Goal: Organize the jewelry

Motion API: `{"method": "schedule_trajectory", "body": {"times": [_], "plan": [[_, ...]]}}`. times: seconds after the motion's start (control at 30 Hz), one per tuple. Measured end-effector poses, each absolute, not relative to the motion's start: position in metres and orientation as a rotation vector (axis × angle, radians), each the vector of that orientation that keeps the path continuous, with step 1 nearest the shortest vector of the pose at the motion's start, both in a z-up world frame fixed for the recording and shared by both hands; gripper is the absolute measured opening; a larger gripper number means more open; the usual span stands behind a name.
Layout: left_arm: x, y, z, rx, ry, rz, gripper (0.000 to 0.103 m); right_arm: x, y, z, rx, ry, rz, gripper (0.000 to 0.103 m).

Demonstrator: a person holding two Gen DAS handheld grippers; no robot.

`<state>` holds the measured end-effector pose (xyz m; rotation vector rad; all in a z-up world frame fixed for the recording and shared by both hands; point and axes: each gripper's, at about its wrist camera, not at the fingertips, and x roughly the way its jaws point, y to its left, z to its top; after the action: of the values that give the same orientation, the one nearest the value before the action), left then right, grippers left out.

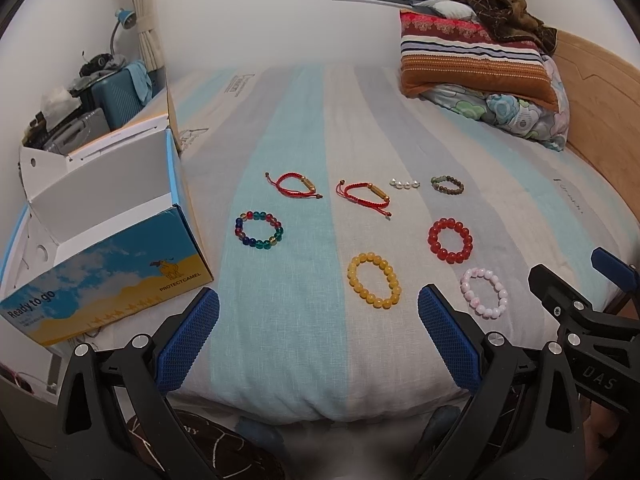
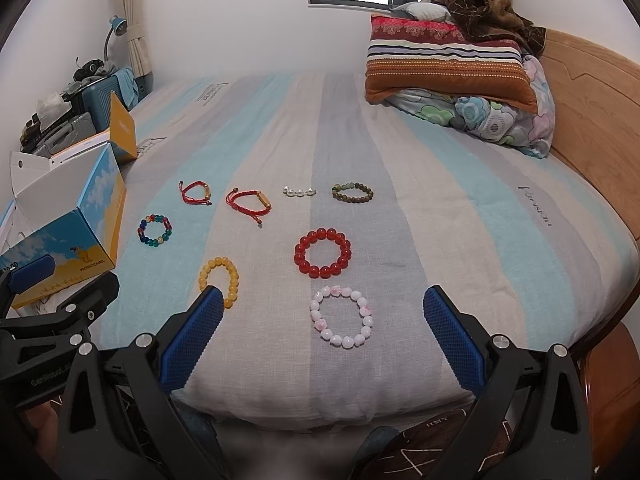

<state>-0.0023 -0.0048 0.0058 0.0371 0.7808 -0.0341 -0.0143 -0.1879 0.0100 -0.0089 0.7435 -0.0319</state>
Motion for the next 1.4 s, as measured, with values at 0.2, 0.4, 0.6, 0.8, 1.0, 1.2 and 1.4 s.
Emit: {"method": "schedule_trajectory", "body": {"times": [0.2,0.4,0.6,0.8,1.0,1.2,1.4], "plan": [[-0.0029,-0.0055,0.0060,0.038,0.779,-0.033,0.098,-0.0151,-0.1889,0.0104,-0.007,0.739,-0.031,0.096],[-0.0039,-0.0076,0.0068,0.041,0.776,-0.036,0.098,-0.0153,-0.1884,0.0111,-0.009,0.739,-0.030,0.096],[-0.0042,-0.0081,0.0073,0.040,0.775,-0.038,0.098,-0.0157,-0.1886,0.0101,-0.008,0.739,-0.030,0.096],[-0.0052,-0.0078,0.0080,0.039,0.769,-0.034,0.098,-0.0160,-0.1886,0.0101,-0.009,0.738,-0.030,0.096],[-0.0064,-0.0081,0.0077,0.040,0.767,-0.032,0.098,-0.0165,-0.1889,0.0108,-0.010,0.737,-0.029,0.096],[-0.0067,-0.0077,0.0078,0.041,0.767,-0.033,0.098,-0.0169,-0.1892,0.0112,-0.009,0.738,-0.030,0.096],[-0.0071,-0.0075,0.0083,0.040,0.767,-0.032,0.098,-0.0168,-0.1892,0.0114,-0.009,0.737,-0.030,0.096]]}}
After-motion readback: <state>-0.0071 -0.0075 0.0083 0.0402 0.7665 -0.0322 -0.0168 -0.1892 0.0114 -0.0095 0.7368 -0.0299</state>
